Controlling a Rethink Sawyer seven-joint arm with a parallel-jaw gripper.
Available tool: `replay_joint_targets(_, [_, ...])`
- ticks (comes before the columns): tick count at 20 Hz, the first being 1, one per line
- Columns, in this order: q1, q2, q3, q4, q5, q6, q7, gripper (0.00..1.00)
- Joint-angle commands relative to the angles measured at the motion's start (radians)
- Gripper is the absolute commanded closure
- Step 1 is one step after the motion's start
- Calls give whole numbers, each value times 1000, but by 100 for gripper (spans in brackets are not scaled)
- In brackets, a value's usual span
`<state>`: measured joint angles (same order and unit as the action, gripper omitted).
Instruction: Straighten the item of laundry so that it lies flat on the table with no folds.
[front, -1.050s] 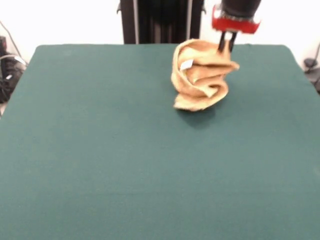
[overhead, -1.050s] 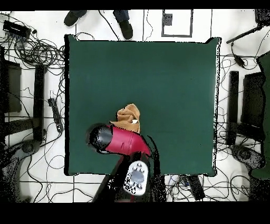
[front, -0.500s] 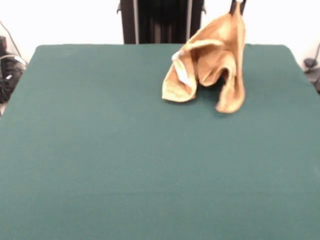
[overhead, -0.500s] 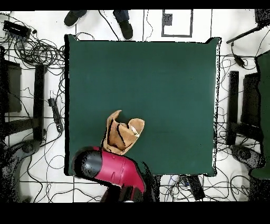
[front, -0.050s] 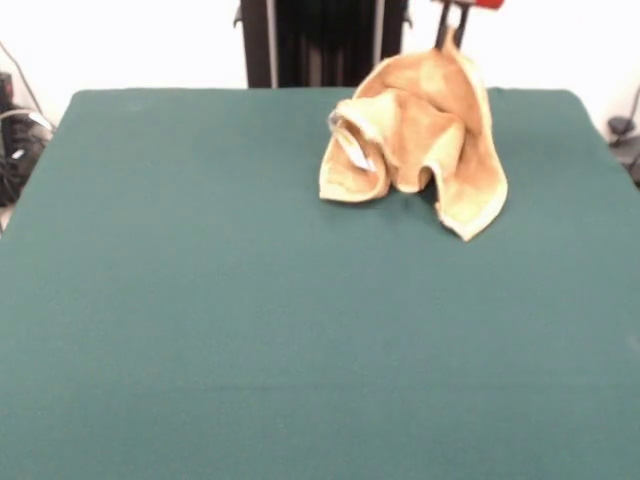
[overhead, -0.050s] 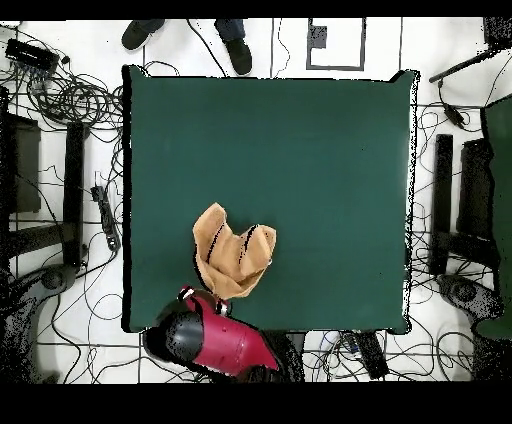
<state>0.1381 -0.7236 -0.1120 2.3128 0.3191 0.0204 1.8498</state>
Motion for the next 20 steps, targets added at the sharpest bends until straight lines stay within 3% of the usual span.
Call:
replay_joint_targets(1, [11, 311, 294, 155, -33, -407, 528, 100])
replay_joint_targets(9, [106, 533, 383, 58, -51, -629, 680, 100])
replay_joint_targets(15, [240, 553, 447, 34, 95, -665, 826, 100])
replay_joint_targets(20, [299, 556, 476, 27, 181, -679, 881, 100])
